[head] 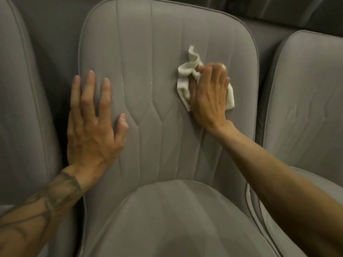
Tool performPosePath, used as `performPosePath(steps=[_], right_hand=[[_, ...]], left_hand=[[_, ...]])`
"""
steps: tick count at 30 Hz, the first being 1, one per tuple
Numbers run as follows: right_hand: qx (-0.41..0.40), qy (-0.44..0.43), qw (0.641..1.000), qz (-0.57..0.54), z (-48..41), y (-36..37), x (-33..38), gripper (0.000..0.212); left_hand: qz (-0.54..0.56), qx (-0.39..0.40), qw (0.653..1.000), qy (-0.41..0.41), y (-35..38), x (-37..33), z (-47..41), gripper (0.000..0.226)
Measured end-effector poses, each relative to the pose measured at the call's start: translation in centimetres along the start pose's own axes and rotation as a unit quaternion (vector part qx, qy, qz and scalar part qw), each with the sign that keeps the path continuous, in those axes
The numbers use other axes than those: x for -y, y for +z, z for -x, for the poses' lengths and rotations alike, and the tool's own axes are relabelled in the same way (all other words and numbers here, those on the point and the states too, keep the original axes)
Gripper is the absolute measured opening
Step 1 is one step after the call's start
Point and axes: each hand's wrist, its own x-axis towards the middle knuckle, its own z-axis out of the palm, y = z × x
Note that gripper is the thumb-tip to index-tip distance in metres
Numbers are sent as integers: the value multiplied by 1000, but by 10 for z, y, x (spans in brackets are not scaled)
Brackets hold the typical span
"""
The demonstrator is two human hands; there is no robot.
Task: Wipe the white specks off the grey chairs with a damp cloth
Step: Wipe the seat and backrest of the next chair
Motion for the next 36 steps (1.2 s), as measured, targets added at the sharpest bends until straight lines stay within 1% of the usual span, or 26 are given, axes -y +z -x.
performPosePath(steps=[2, 3, 4, 6, 7, 9, 11, 13, 15, 16, 18, 20, 22, 24, 26, 27, 28, 29, 30, 32, 33, 34, 35, 36], right_hand=[[-31, 50, 998, -6, 7, 3, 7, 18], [-17, 53, 998, -8, 23, 4, 11, 21], [14, 40, 999, -9, 43, 3, 15, 24], [76, -18, 997, -20, 76, -2, 18, 26], [88, -46, 995, -26, 81, -3, 16, 25], [80, -72, 994, -19, 66, -2, 8, 23], [43, -55, 997, -8, 43, 5, 1, 22], [13, -4, 1000, -8, 39, 12, 3, 23], [21, 26, 999, -13, 67, 15, 9, 25], [43, 13, 999, -21, 91, 14, 12, 25], [109, -70, 991, -31, 138, 7, 14, 27], [170, -151, 973, -30, 159, 2, 7, 27], [167, -170, 971, -27, 144, 1, 0, 25], [120, -123, 985, -18, 120, 6, -2, 25], [72, -50, 996, -16, 112, 10, 3, 22], [66, -23, 997, -19, 119, 11, 6, 22], [71, -20, 997, -24, 131, 11, 9, 23], [92, -46, 994, -28, 148, 10, 11, 24], [126, -97, 987, -29, 165, 8, 11, 25], [210, -232, 950, -20, 188, 1, 4, 22], [237, -283, 929, -18, 189, -1, -1, 22], [245, -306, 920, -20, 184, -2, -5, 25], [237, -295, 925, -24, 177, -1, -6, 28], [215, -253, 943, -24, 170, 2, -6, 29]], left_hand=[[-2, 0, 1000, -2, 0, -1, 1, 67], [0, 0, 1000, -2, -1, -1, 0, 67], [2, 1, 1000, -2, -1, -1, 0, 68], [3, 7, 1000, -4, -2, -1, -1, 69], [2, 8, 1000, -6, -3, -1, -1, 69], [4, 9, 1000, -5, -3, -1, -2, 69], [5, 8, 1000, -6, -3, -1, -2, 69], [1, 7, 1000, -6, -2, 0, -1, 70], [-1, 8, 1000, -2, -2, 0, 0, 69], [-1, 9, 1000, -2, -2, 0, 0, 69], [-2, 11, 1000, 0, -3, 0, 0, 69], [-3, 11, 1000, -4, -3, 0, 1, 69], [0, 6, 1000, -3, -3, 0, 0, 68], [0, 1, 1000, -1, -2, 1, 0, 68], [-1, -2, 1000, 2, -1, 2, 1, 68], [0, -2, 1000, 4, 0, 2, 1, 68], [-1, -1, 1000, 4, 0, 2, 1, 68], [-2, 0, 1000, 4, 0, 2, 2, 68], [-1, 3, 1000, 2, 0, 2, 2, 69], [-1, 6, 1000, -4, 0, 2, 2, 70], [1, 8, 1000, -7, -1, 2, 2, 70], [3, 9, 1000, -8, -1, 2, 2, 70], [5, 9, 1000, -6, -1, 2, 1, 70], [5, 8, 1000, -5, -1, 2, 1, 70]])
